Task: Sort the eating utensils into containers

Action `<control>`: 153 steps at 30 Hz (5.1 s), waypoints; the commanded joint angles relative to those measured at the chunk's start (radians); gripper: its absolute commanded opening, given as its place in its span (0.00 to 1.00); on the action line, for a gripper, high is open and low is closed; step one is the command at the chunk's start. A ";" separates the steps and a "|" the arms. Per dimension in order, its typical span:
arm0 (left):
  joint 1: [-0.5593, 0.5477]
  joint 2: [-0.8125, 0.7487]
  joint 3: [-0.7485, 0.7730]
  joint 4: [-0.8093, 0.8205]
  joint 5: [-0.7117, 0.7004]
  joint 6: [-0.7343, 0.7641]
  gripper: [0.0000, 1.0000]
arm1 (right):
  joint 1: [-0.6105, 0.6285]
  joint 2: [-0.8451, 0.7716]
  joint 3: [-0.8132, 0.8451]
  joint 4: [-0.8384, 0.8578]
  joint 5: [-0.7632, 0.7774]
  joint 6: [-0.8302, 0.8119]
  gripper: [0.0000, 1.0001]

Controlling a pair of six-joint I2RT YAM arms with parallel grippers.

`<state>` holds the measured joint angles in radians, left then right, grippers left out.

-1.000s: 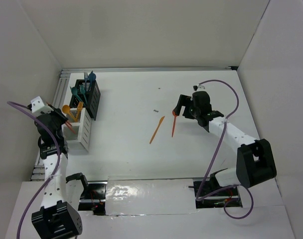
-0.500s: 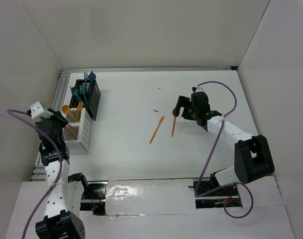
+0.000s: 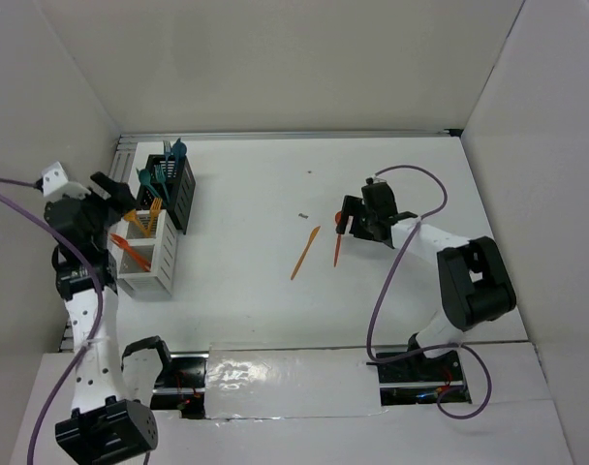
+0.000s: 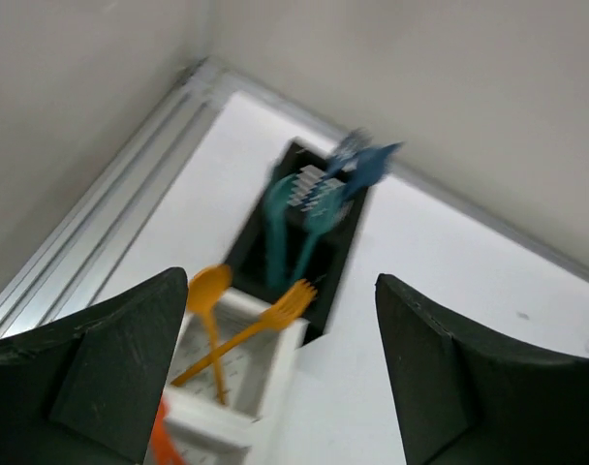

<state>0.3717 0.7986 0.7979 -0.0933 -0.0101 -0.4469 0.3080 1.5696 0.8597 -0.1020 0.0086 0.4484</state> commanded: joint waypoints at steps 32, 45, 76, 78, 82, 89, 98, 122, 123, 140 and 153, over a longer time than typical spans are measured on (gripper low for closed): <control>-0.428 0.290 0.235 -0.156 0.648 0.057 0.94 | 0.221 0.097 0.151 0.058 0.029 -0.122 0.00; -0.642 0.528 0.204 0.122 0.489 -0.153 0.91 | 0.324 -0.056 0.251 0.177 -0.311 -0.162 0.00; -0.863 0.604 0.209 0.245 0.076 -0.360 0.33 | 0.410 -0.029 0.322 0.242 -0.216 -0.062 0.00; -0.861 0.582 0.188 0.254 0.075 -0.377 0.27 | 0.411 -0.029 0.343 0.242 -0.216 -0.065 0.00; -0.858 0.562 0.185 0.254 0.042 -0.325 0.25 | 0.413 -0.011 0.363 0.170 -0.205 -0.071 0.15; -0.651 0.391 0.094 0.269 0.142 -0.202 0.26 | 0.281 -0.155 0.282 0.023 -0.262 -0.105 0.74; -0.331 0.090 0.208 -0.092 0.012 0.221 0.30 | 0.103 -0.281 0.122 0.028 -0.272 -0.079 1.00; -0.142 0.038 0.194 -0.066 0.680 0.211 0.52 | 0.105 -0.062 0.165 0.099 -0.317 -0.171 0.93; -0.155 0.062 0.208 -0.078 0.720 0.189 0.53 | 0.108 -0.043 0.182 0.085 -0.328 -0.215 0.92; -0.923 0.335 0.034 -0.062 0.603 0.073 0.81 | 0.023 -0.209 0.019 -0.149 0.114 0.022 0.86; -1.128 0.551 -0.135 0.086 0.235 -0.329 0.75 | -0.153 -0.447 -0.183 -0.096 -0.025 0.055 0.87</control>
<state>-0.6872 1.3365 0.6682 -0.0734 0.3649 -0.6220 0.1738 1.1751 0.7136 -0.2306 0.0124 0.4786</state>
